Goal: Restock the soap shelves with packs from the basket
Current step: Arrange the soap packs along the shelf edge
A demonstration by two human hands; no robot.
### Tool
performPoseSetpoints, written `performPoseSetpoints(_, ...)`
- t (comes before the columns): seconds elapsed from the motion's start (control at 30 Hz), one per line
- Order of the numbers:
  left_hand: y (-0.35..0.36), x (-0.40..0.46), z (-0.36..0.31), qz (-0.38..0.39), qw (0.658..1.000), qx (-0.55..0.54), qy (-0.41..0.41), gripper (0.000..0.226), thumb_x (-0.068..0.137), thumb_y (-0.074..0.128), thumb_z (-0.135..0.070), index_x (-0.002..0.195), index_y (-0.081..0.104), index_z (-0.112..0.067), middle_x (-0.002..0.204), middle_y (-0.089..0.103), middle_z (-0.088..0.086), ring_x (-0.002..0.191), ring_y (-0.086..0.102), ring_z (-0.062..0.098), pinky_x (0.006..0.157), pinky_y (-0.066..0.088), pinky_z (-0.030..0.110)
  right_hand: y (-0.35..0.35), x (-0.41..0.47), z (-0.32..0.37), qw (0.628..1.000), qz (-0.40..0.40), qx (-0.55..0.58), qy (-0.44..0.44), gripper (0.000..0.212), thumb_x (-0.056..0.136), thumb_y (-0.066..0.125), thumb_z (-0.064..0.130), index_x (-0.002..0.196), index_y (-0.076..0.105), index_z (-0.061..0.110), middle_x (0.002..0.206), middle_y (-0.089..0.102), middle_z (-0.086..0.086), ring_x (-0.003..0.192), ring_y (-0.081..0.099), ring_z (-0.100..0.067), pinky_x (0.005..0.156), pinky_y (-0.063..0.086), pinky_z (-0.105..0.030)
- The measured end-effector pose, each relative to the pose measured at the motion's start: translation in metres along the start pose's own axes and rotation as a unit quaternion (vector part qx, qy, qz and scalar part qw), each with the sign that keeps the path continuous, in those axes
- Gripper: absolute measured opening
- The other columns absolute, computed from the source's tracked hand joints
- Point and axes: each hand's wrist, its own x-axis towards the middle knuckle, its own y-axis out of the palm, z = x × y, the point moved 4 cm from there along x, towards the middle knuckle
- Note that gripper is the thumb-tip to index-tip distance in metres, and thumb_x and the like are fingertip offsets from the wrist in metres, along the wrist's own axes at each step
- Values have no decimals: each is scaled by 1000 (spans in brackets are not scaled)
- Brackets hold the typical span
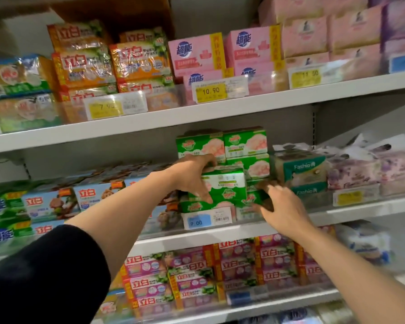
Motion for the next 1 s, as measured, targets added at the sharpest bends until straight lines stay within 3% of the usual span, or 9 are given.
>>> performPoseSetpoints(0.2,8,-11,10,-49,998,-40,-20,92,65,83,-53,142,43,-23,138,52,-3,122,49,16,101,40,29,-1,-1,-1,1000,6,-5,-5,35,91,59,38,117,54,15,114,58,-3,107,51,-22,77,40,-30)
performPoseSetpoints(0.37,-4,-17,-3,-101,991,-26,-81,72,75,64,-69,127,57,-21,121,61,-2,101,53,14,88,46,29,-6,-1,2,1000,10,8,-8,32,89,62,32,117,57,17,114,60,-3,107,53,-23,79,45,-32)
performPoseSetpoints(0.47,-5,-14,-11,-127,963,-191,-145,64,80,61,-66,118,57,-15,105,62,-2,91,58,15,79,51,31,-12,1,7,995,4,96,17,29,89,61,44,99,62,17,99,65,0,94,61,-23,73,51,-36)
performPoseSetpoints(0.53,1,-14,-21,-154,926,-300,-167,60,81,63,-62,110,60,-9,93,66,-2,82,65,15,72,57,33,-23,5,20,957,-27,281,71,39,91,55,47,96,65,10,96,69,-6,94,63,-25,78,50,-39)
performPoseSetpoints(0.67,13,-18,-39,-148,944,-275,-102,42,71,79,-51,83,58,-17,85,65,2,80,64,19,74,57,38,-35,17,48,847,-12,462,263,79,75,60,70,126,53,10,120,57,-3,113,54,-26,92,43,-41)
performPoseSetpoints(0.77,20,-31,-36,-79,948,-309,-2,70,57,80,-60,104,67,-10,97,71,5,88,67,21,83,56,47,-39,22,50,877,-28,370,304,67,65,81,50,108,52,7,99,60,-6,85,59,-23,72,51,-35)
performPoseSetpoints(0.83,28,-44,-22,-105,972,-208,18,74,64,78,-59,125,63,-20,120,67,-2,107,63,16,96,52,40,-44,26,51,910,-31,317,264,65,59,87,33,107,51,8,96,61,-7,81,60,-23,65,51,-34)
performPoseSetpoints(0.93,48,-73,9,-266,963,12,26,58,77,74,-45,126,62,-17,125,63,0,114,58,22,96,47,34,-55,45,72,973,30,209,90,82,52,93,23,122,53,9,119,61,-9,108,58,-28,90,50,-40)
performPoseSetpoints(1.0,76,-87,27,-298,952,61,36,59,74,77,-39,122,63,-9,126,62,7,117,57,28,100,44,39,-63,56,97,989,74,129,-13,97,52,93,19,136,46,6,133,55,-10,123,51,-27,102,43,-37)
